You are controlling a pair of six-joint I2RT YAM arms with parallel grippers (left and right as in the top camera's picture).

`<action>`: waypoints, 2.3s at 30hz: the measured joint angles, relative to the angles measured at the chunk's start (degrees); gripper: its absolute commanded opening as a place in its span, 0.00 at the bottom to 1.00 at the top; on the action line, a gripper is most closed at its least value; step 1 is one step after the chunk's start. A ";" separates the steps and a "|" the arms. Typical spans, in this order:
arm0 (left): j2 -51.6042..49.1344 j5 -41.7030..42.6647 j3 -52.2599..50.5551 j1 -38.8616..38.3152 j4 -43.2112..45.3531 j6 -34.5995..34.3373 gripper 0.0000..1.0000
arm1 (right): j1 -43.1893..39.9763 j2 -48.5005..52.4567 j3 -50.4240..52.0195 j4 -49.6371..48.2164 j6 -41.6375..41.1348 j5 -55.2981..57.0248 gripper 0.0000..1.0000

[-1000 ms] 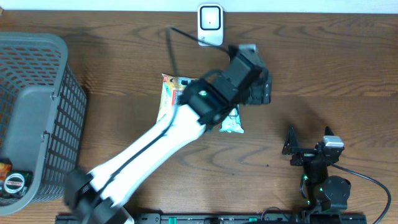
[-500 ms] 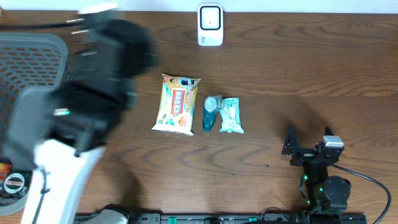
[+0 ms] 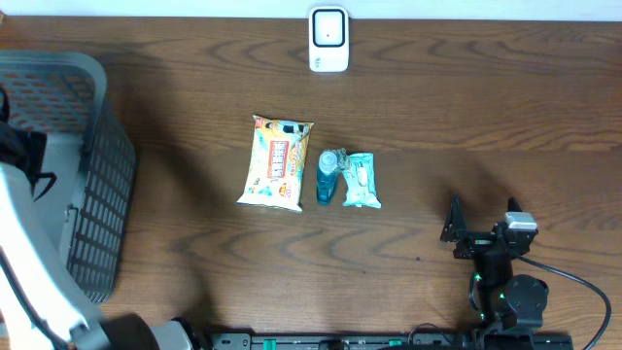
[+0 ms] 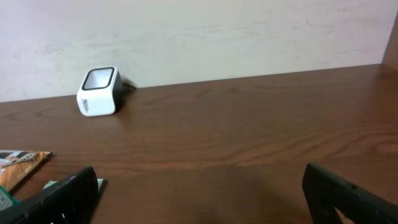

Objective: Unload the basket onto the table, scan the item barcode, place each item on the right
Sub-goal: 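Place the green wipes pack right of the bottle and release, then reach the left gripper into the basket and grasp the green ointment tin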

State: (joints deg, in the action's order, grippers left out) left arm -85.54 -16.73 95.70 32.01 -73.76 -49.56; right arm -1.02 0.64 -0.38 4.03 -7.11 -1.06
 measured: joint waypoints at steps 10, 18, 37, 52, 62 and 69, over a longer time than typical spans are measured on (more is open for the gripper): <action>-5.01 3.10 -12.72 8.87 4.35 -3.65 0.98 | -0.02 0.00 0.00 0.00 0.00 0.00 0.99; -4.98 0.02 -23.41 14.08 15.47 -0.83 0.98 | 0.00 0.00 0.00 0.00 0.00 -0.02 0.99; -5.01 -0.33 -33.44 24.79 30.69 17.59 0.98 | -0.02 0.00 0.00 0.02 0.00 0.00 0.99; -15.56 -0.26 -33.05 25.62 35.08 21.97 0.98 | -0.02 0.00 0.00 0.02 0.00 0.00 0.99; -15.93 -0.59 -32.94 25.68 35.80 22.03 0.98 | -0.02 0.00 0.00 0.00 0.00 -0.02 0.99; -15.89 -1.31 -34.34 25.70 40.19 21.03 0.98 | -0.02 0.00 -0.02 0.00 0.00 -0.02 0.99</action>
State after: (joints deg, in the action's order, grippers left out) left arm -101.43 -18.04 61.36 57.71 -33.56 -28.53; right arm -1.04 0.64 -0.40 4.03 -7.11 -1.08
